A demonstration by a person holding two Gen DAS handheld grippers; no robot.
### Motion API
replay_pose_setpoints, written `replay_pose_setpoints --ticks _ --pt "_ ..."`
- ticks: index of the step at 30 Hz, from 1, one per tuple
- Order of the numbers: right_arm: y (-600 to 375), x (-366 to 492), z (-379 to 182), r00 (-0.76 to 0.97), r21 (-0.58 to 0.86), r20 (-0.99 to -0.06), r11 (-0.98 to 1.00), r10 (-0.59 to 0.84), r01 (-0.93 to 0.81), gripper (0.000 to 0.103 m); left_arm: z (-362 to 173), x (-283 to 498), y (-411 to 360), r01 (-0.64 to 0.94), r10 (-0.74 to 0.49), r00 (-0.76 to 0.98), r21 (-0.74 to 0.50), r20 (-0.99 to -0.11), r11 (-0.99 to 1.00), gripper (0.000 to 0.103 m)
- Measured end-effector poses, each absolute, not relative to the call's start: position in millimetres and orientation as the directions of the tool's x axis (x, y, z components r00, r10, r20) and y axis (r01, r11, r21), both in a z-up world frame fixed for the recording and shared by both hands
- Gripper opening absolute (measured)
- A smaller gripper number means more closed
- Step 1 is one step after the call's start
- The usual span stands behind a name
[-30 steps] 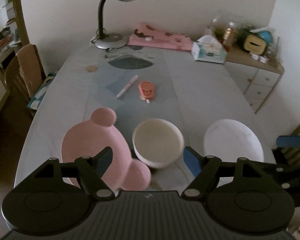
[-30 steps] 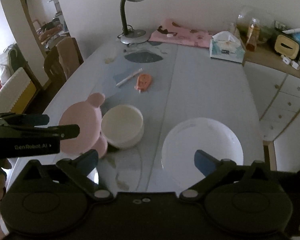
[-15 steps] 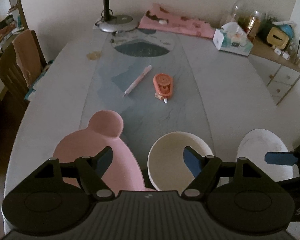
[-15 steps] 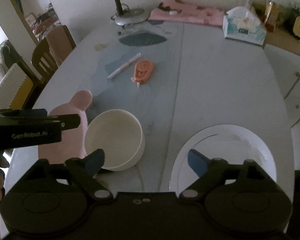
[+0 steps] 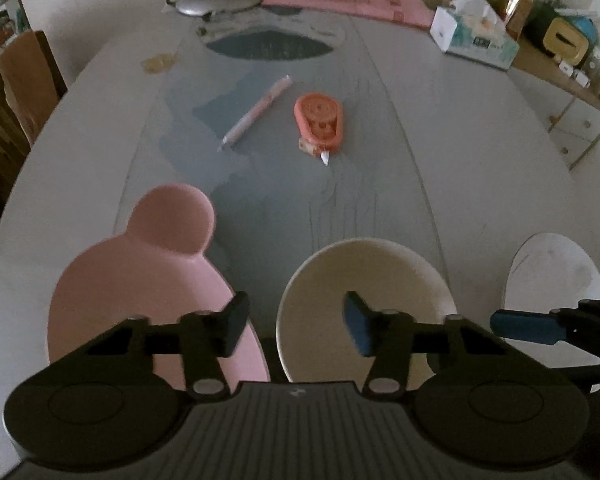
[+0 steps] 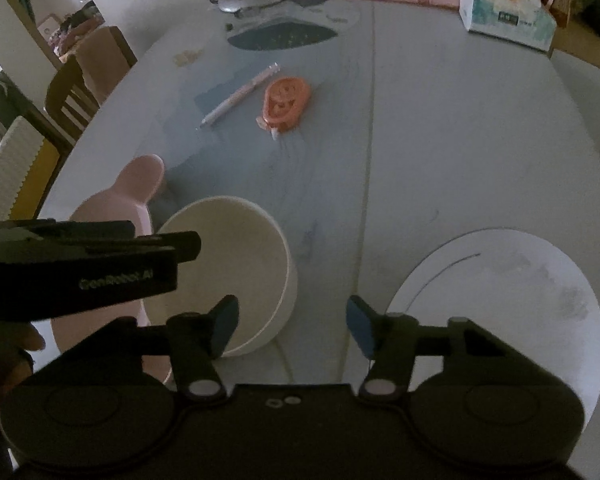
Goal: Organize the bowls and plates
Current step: 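Close both grippers on the cream bowl rim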
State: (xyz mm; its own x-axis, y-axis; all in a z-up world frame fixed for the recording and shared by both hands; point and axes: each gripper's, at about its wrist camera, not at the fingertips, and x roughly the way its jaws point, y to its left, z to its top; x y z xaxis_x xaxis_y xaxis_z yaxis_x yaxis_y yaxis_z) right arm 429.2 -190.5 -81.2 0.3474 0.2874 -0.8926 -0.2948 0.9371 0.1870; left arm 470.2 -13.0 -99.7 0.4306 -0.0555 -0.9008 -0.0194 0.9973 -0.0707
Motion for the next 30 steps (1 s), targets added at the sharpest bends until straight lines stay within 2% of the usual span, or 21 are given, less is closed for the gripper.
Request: replay_pose_setpoints --ticks 4,6,11,13,18,30 --pt "-189.9 431.0 -88.3 0.333 0.193 -0.899 0.941 0.283 -0.277 0.043 -107.0 474.1 -13.5 -0.025 -0.059 0.418 -0.076 -0.906 0.997 0.033" --pt "-190.2 432.5 -91.3 0.324 0.208 -0.900 0.941 0.291 -0.268 0.033 -108.8 475.7 -13.7 -0.028 -0.064 0.415 -0.083 -0.907 0.996 0.032" --pt "-188.5 434.7 -94.6 0.309 0.229 -0.902 0.941 0.301 -0.249 0.024 -110.8 475.4 -16.4 -0.027 -0.053 0.403 -0.070 -0.914 0.997 0.020" --pt "-187.9 433.9 -93.9 0.304 0.226 -0.905 0.941 0.298 -0.251 0.015 -110.5 475.1 -16.7 -0.032 -0.046 0.399 -0.064 -0.916 0.997 0.012" --pt "-187.7 431.7 -92.8 0.310 0.207 -0.909 0.948 0.278 -0.243 0.013 -109.9 471.5 -18.0 -0.043 -0.031 0.392 -0.052 -0.920 0.998 0.006" --pt "-197.7 412.3 -71.3 0.321 0.192 -0.911 0.954 0.260 -0.230 0.011 -79.9 439.2 -34.4 -0.017 -0.034 0.410 -0.045 -0.911 0.999 0.005"
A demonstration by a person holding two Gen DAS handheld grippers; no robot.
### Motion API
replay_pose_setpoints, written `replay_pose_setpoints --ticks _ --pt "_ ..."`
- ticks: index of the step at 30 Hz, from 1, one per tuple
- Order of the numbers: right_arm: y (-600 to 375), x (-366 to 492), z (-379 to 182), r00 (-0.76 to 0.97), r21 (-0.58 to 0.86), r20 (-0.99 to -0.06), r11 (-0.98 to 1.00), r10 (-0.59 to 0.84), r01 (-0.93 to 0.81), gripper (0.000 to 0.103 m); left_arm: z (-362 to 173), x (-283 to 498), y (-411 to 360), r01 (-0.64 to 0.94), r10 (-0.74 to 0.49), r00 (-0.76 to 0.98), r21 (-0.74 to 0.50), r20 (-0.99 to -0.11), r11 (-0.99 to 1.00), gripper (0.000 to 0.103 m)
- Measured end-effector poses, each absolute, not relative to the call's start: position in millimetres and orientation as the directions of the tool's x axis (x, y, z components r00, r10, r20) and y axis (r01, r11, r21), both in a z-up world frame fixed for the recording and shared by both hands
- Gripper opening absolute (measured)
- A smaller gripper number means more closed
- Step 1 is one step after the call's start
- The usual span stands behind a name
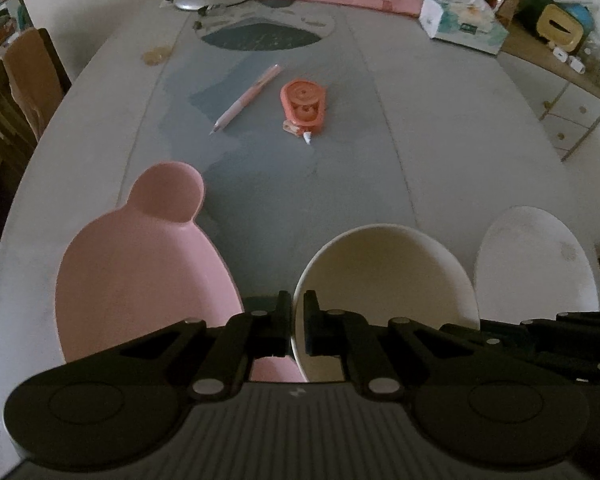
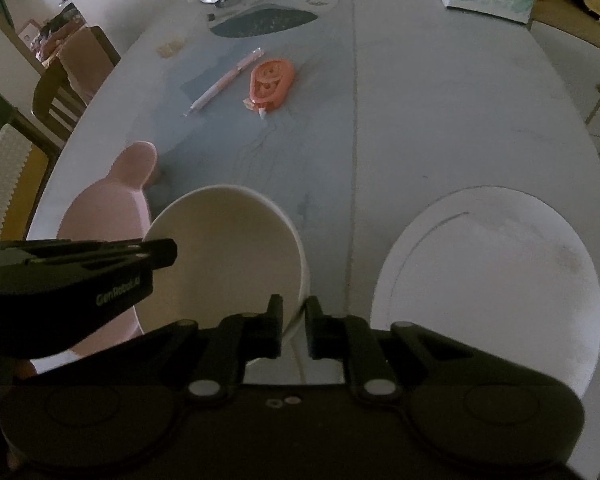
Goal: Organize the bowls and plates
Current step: 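Close both grippers on the cream bowl rim, then lift the cream bowl with both grippers and carry it toward the steel bowl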
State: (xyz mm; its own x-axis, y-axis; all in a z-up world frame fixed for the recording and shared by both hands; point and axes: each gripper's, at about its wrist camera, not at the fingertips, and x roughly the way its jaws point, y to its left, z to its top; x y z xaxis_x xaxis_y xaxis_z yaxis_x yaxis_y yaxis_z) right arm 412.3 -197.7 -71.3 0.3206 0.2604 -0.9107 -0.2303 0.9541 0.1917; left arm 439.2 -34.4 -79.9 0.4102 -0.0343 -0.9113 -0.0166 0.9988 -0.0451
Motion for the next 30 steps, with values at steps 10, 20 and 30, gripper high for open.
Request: replay_pose_setpoints --ticks 10,20,30 --pt "-214.5 368.3 -30.5 0.348 0.178 -0.904 0.958 0.250 -0.226 0.011 -38.4 388.4 -54.5 0.033 -0.060 0.434 -0.051 -0.899 0.998 0.005" --pt "-228.2 306.8 7.5 0.391 0.156 -0.891 0.964 0.231 -0.215 0.011 4.5 323.4 -72.2 0.098 -0.105 0.468 -0.066 -0.877 0.993 0.005" --pt "-254.0 233.2 33.0 0.429 0.152 -0.876 0.971 0.219 -0.186 0.011 29.1 253.4 -99.9 0.179 -0.148 0.482 -0.069 -0.864 0.981 0.005"
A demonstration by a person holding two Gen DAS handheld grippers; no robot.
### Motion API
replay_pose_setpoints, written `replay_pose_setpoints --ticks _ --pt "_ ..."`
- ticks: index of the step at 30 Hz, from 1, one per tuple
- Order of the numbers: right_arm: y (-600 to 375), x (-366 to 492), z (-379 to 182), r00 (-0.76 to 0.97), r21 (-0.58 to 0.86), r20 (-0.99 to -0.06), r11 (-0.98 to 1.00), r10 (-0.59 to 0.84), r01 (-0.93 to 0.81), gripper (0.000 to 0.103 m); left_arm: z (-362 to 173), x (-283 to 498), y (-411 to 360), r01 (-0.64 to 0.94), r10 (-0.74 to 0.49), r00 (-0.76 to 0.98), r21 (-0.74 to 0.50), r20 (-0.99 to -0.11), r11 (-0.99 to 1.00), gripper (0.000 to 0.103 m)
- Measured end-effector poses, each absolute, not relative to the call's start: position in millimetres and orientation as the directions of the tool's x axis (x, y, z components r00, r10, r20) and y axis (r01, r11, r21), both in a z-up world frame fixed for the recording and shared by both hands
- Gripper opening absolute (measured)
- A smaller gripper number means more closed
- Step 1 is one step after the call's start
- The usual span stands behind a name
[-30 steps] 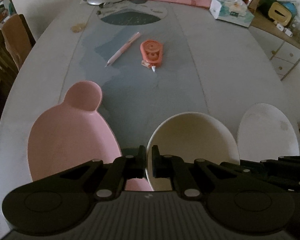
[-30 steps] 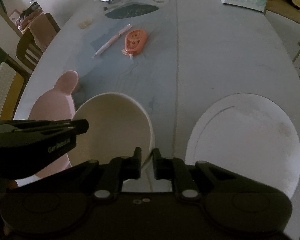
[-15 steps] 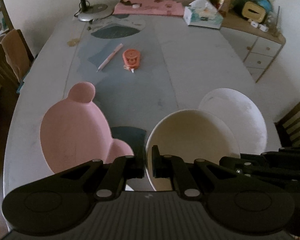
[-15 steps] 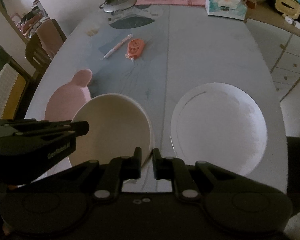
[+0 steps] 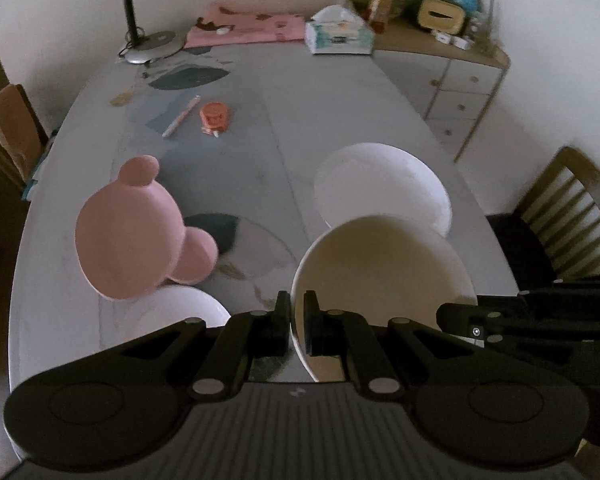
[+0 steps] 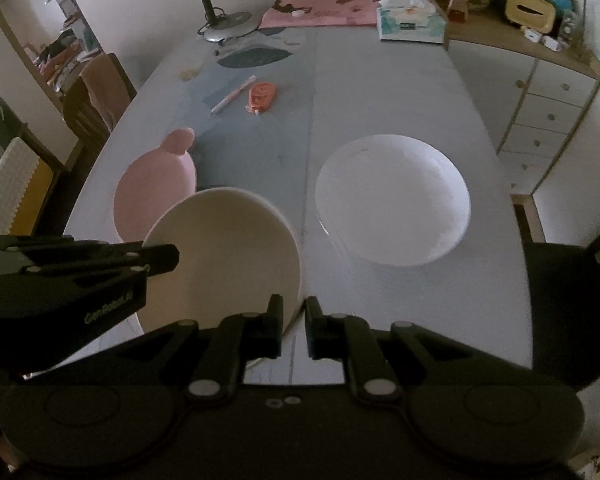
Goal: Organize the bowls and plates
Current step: 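Lift the cream bowl with both grippers and carry it toward the steel bowl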
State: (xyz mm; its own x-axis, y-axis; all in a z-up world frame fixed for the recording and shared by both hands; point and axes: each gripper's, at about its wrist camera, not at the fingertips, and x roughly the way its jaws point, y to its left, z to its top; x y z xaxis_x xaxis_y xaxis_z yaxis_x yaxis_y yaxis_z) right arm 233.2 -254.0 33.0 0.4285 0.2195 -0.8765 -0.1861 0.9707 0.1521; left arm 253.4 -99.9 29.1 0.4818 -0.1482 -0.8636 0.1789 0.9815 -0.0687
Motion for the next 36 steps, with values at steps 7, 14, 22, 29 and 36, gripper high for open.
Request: replay_pose_setpoints --ticks 7,14,22,29,36 --pt "-272.9 187.8 39.6 0.444 0.149 -0.873 0.977 0.203 -0.154 0.011 33.9 210.4 -120.0 0.247 -0.185 0.472 -0.072 -0.862 0.966 0.006" --pt "-299.1 147.3 39.2 0.450 0.148 -0.875 0.984 0.179 -0.103 0.011 27.6 174.0 -145.9 0.314 -0.223 0.448 -0.081 -0.866 0.946 0.006" --pt "-325.0 112.4 24.0 0.426 0.148 -0.892 0.988 0.152 -0.043 0.011 6.1 144.7 -168.8 0.372 -0.252 0.391 -0.099 -0.885 0.923 0.005" --pt "-337.5 93.2 1.1 0.387 0.154 -0.911 0.988 0.143 -0.003 0.011 -18.3 128.0 -179.7 0.387 -0.260 0.342 -0.116 -0.903 0.915 0.006" --pt "-345.3 80.8 -17.8 0.355 0.155 -0.925 0.988 0.138 0.019 0.011 -38.9 120.2 -186.8 0.393 -0.260 0.315 -0.124 -0.913 0.911 0.006"
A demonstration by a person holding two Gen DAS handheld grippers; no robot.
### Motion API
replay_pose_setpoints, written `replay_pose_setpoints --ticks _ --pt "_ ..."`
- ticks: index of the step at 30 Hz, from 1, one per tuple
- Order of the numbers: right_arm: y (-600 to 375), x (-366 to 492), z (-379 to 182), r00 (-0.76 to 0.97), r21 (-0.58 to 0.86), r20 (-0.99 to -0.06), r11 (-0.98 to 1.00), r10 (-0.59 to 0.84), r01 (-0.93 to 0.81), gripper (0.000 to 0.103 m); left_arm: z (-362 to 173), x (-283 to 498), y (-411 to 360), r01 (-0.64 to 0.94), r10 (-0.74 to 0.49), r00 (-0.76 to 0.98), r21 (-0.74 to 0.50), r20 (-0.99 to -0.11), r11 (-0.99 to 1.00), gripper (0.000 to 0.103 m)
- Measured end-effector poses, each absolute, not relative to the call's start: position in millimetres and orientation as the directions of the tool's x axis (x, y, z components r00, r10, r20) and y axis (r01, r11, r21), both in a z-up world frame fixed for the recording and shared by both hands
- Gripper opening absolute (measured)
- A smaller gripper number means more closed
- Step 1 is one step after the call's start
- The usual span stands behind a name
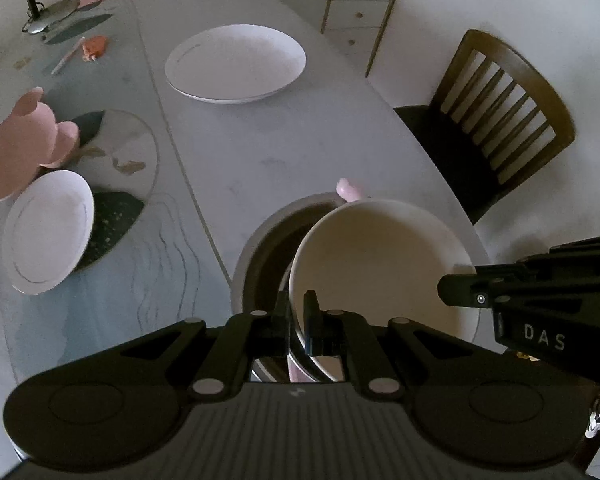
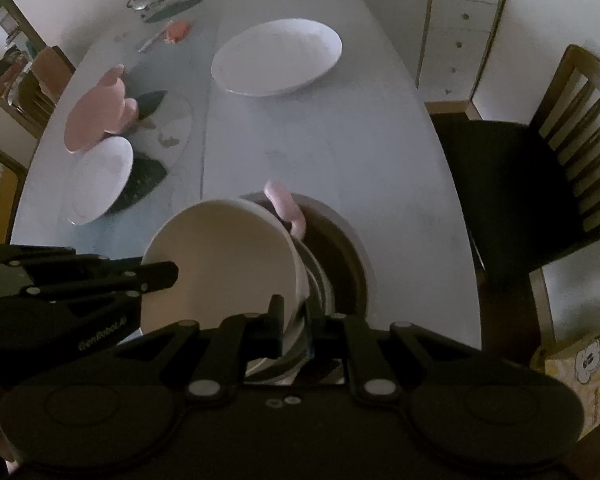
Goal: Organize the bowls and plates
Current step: 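Lift the cream bowl with both grippers and carry it toward the steel bowl, then lower the cream bowl into the steel bowl over the pink-handled pot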
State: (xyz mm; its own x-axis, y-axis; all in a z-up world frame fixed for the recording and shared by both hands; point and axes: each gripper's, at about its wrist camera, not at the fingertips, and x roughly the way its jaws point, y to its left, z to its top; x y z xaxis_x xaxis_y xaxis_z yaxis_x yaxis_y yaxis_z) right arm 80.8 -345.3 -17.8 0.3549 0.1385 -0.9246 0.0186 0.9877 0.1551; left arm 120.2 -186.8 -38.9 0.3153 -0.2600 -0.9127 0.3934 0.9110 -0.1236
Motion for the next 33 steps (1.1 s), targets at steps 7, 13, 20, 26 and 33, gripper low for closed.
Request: replay_pose_setpoints --ticks 7,13,20,26,33 --pt "-346.4 77.2 -26.1 0.346 0.140 -0.929 0.990 0.128 0.010 0.011 -48.4 118.2 -193.0 0.399 -0.238 0.315 -0.099 -0.919 0.912 0.006" --pt "-339.6 75.2 -34.9 0.336 0.123 -0.934 0.992 0.120 -0.014 0.011 -55.7 115.8 -195.2 0.402 -0.216 0.319 -0.075 -0.923 0.913 0.006" --pt "-336.5 76.9 -39.2 0.332 0.108 -0.937 0.994 0.111 -0.027 0.012 -61.4 115.7 -195.9 0.401 -0.208 0.319 -0.067 -0.925 0.914 0.006" --pt "-333.7 79.1 -42.6 0.323 0.112 -0.939 0.993 0.117 -0.033 0.012 -64.7 116.3 -195.9 0.418 -0.196 0.325 -0.045 -0.925 0.907 0.006" --pt "-336.1 82.3 -42.9 0.314 0.137 -0.939 0.990 0.137 -0.024 0.017 -64.9 120.4 -190.4 0.413 -0.217 0.309 -0.075 -0.926 0.908 0.006"
